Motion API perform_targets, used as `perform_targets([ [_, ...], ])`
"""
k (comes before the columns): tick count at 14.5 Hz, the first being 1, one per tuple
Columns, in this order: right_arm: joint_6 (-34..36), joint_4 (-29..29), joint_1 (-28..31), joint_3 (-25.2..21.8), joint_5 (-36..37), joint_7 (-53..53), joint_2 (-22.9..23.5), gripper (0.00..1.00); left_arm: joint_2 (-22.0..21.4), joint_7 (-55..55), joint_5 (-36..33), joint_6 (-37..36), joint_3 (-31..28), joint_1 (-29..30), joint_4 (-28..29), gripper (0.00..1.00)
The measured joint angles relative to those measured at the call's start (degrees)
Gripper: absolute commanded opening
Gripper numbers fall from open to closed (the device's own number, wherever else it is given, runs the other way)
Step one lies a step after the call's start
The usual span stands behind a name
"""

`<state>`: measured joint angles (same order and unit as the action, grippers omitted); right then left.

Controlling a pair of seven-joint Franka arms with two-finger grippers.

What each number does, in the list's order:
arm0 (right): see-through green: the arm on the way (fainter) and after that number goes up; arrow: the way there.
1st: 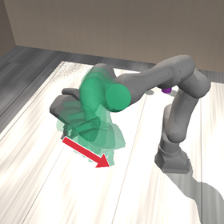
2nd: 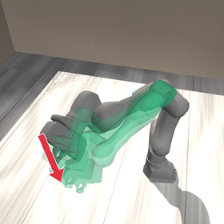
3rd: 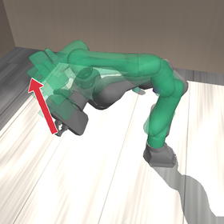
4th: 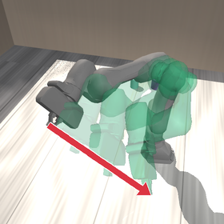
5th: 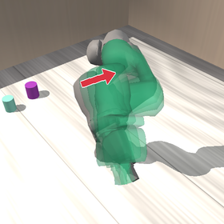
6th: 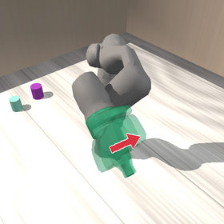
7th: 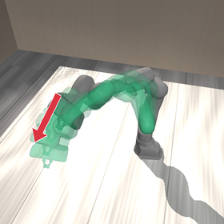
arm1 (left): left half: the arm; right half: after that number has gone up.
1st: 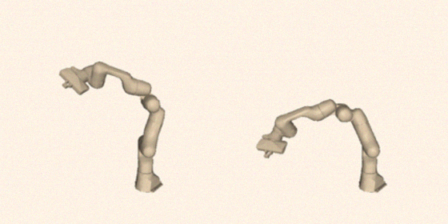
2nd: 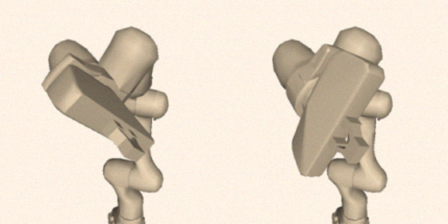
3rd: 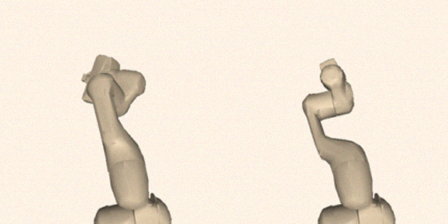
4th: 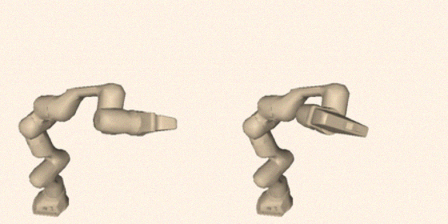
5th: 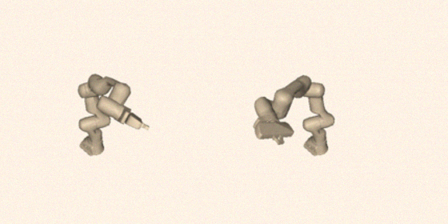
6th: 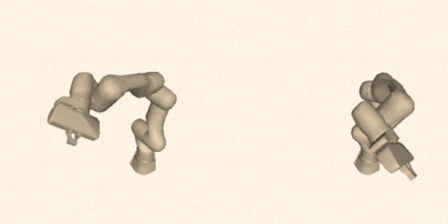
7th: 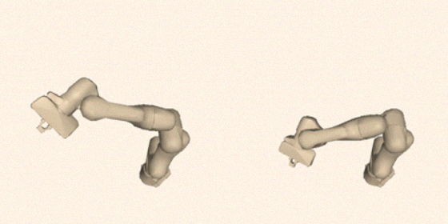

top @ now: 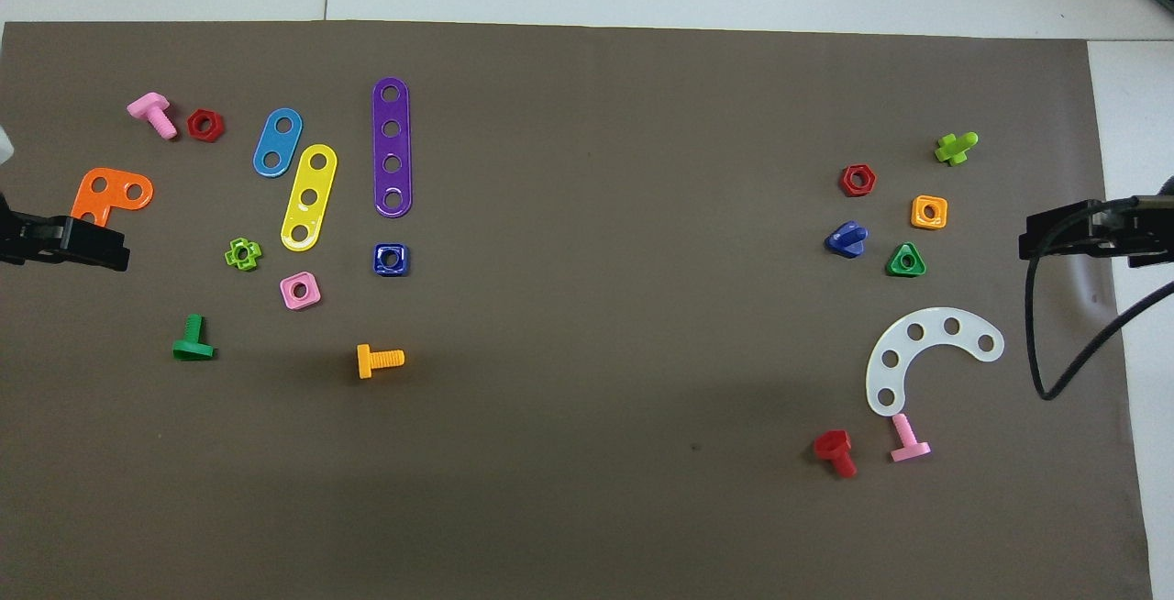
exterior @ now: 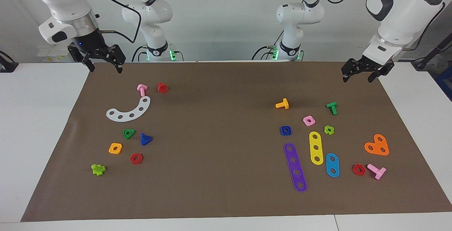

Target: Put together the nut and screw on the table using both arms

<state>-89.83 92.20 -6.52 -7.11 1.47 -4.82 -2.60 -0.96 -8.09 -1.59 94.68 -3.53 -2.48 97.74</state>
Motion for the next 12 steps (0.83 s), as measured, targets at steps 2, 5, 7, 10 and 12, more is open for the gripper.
perform_targets([
  [2, 0.0, 0.1, 0.0, 0.0, 0.0, 0.0, 0.0, 1.0, -0.01, 0.0, 0.46, 0.25, 0.5, -0.07, -0.43, 0.99],
  [5, 0.02, 0.24, -0.14, 0.01, 0.0, 0.0, -0.02, 1.0, -0.04, 0.11, 5.1, 0.18, 0.77, -0.09, -1.41, 0.99],
  [7, 0.0, 0.73, -0.32, 0.01, 0.0, 0.0, -0.18, 1.0, -0.04, 0.11, 5.66, -0.09, 0.77, -0.09, -1.43, 0.99],
  [10, -0.97, 1.89, -0.17, -0.06, -0.47, 0.12, -0.43, 1.0, -0.04, 0.11, 5.64, -2.3, 0.51, -0.05, -2.17, 0.99],
  [12, -4.71, 3.26, 0.24, -0.15, -1.18, 2.14, 0.1, 1.0, -0.05, 0.09, 2.96, -5.01, 0.5, -0.05, -3.57, 0.99],
])
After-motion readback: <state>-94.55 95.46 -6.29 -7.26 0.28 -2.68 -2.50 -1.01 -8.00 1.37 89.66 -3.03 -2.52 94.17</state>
